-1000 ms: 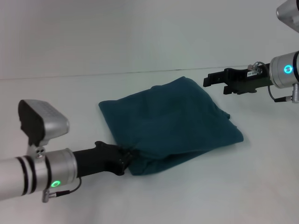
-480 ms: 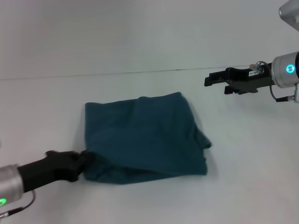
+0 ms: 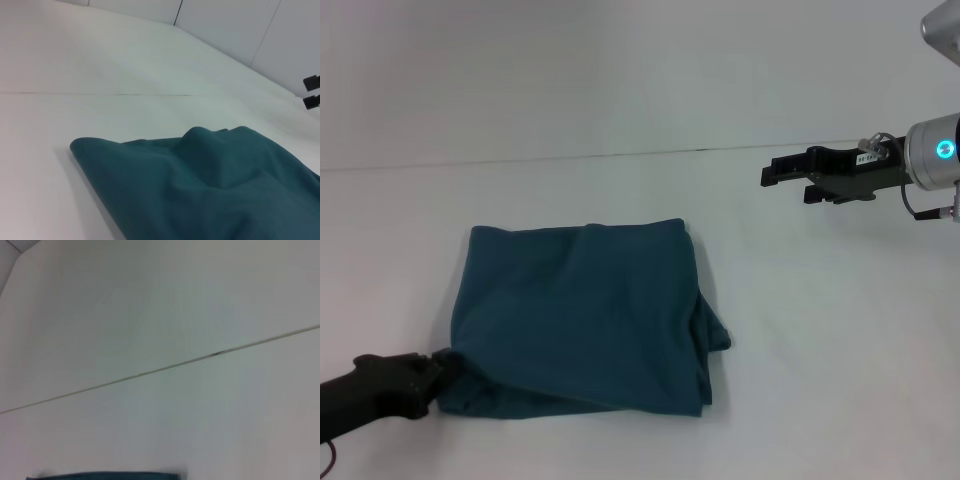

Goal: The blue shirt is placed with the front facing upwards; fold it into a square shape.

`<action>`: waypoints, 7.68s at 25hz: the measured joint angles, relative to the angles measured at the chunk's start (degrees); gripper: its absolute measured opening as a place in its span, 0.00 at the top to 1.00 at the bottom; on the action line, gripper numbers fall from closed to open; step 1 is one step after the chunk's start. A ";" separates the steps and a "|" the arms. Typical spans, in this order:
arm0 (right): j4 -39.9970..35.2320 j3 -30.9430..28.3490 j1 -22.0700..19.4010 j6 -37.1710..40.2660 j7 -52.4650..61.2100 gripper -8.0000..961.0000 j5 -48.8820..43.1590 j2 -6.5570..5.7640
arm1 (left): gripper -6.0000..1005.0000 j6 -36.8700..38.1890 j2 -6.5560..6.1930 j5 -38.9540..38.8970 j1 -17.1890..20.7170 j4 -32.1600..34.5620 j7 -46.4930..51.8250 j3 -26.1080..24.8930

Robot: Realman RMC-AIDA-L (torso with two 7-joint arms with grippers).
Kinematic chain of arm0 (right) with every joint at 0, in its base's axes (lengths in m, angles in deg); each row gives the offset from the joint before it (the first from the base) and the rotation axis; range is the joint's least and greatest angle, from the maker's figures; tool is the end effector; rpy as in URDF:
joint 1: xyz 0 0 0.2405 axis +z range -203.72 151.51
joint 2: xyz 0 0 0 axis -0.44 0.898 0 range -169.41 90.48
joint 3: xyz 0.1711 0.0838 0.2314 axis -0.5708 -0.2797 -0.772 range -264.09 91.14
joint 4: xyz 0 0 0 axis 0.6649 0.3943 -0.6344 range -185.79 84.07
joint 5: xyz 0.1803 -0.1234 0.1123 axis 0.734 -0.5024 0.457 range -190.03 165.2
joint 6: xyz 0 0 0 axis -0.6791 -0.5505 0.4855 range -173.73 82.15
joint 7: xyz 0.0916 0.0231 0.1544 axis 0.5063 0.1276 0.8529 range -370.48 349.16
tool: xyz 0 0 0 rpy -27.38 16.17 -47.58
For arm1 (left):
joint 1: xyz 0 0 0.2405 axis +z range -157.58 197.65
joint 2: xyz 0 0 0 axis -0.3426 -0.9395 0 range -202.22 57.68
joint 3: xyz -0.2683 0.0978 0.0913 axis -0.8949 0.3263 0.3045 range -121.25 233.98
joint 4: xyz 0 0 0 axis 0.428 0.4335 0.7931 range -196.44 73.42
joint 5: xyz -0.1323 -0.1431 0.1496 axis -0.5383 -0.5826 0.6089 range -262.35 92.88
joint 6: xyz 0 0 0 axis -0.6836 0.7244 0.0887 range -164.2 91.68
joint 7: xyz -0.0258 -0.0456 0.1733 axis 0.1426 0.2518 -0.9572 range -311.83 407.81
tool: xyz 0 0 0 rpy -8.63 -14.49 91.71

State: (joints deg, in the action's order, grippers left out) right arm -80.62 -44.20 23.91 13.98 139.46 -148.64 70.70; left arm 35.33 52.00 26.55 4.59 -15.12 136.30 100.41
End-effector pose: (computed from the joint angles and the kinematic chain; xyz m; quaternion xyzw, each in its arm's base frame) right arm 0.2892 0.5418 -0.0032 -0.7250 0.6270 0.1323 0.2525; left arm -0.3863 0.3532 -0.0587 -0.8625 -0.3797 -0.1962 0.2709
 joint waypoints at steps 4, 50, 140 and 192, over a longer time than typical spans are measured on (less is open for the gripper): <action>-0.03 0.00 -0.01 0.00 0.00 0.19 -0.01 -0.03 | 0.94 2.63 -0.14 2.40 -0.76 0.14 -0.73 -0.11; -0.03 0.00 -0.43 0.74 -0.62 0.21 0.56 -0.12 | 0.06 11.64 -1.74 2.97 -4.25 -10.80 44.95 -12.43; 11.39 7.35 7.97 -13.13 -0.43 0.24 1.49 9.28 | 0.06 13.49 -2.90 2.45 -5.91 -9.39 40.55 -22.39; 5.44 11.00 6.87 -16.45 -0.21 0.90 1.57 9.00 | 0.06 13.68 -2.89 2.44 -5.51 -9.48 40.54 -22.69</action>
State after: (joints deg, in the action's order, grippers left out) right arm -75.18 -33.20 30.78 -2.47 139.25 -147.07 79.69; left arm 49.00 49.12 28.99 -0.92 -24.60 176.84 77.72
